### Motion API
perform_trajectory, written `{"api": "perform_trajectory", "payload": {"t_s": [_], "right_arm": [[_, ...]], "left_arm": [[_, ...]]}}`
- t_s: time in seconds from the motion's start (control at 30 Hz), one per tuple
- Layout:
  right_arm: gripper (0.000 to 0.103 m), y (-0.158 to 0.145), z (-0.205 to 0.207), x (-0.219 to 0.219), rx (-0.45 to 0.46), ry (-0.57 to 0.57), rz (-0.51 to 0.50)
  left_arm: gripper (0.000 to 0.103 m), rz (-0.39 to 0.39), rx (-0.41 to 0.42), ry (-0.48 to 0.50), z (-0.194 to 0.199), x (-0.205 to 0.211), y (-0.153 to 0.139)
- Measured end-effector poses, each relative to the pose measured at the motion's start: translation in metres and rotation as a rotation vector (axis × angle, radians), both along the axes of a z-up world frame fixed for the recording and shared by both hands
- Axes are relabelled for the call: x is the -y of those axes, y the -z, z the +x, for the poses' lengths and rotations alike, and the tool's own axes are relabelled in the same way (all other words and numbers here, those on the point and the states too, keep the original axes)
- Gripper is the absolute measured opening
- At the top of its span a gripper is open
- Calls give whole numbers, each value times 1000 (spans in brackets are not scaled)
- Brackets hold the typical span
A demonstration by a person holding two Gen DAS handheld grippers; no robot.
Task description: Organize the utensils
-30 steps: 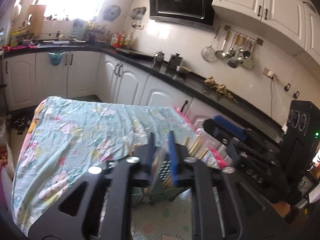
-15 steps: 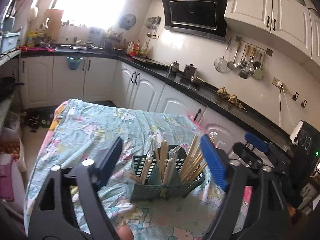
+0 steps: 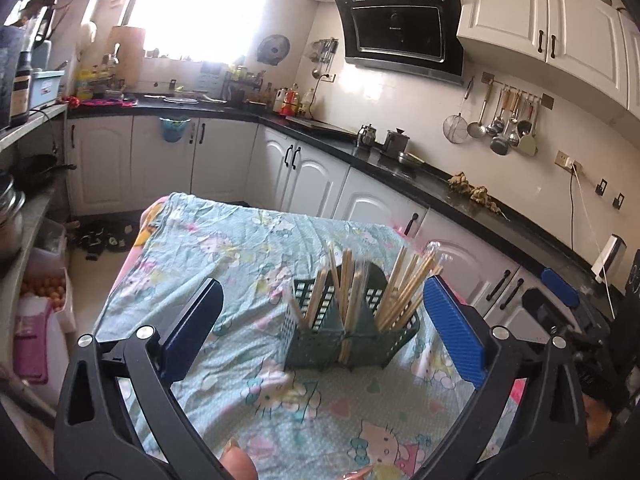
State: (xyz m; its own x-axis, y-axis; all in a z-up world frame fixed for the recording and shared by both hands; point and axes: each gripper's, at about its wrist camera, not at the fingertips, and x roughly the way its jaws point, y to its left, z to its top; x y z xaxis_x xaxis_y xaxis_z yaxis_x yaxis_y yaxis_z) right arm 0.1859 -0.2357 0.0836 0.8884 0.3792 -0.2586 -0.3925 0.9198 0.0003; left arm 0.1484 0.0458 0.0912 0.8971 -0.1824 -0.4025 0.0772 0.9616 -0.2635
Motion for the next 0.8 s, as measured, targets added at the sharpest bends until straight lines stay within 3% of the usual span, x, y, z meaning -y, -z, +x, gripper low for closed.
{"api": "perform_trajectory", "payload": {"t_s": [0.27,0.6,0.8], "right_arm": [[96,23,-28,-5,-37,6,-25],[96,77,-42,-12,-119,4,-90],[96,98,-55,-18,-76,-7,-105]], "left_arm": [[92,10,-38,1,-26,3,24],[92,33,-130,-34,-43,10,70],[92,66,-130,-38,-55,22,94]]}}
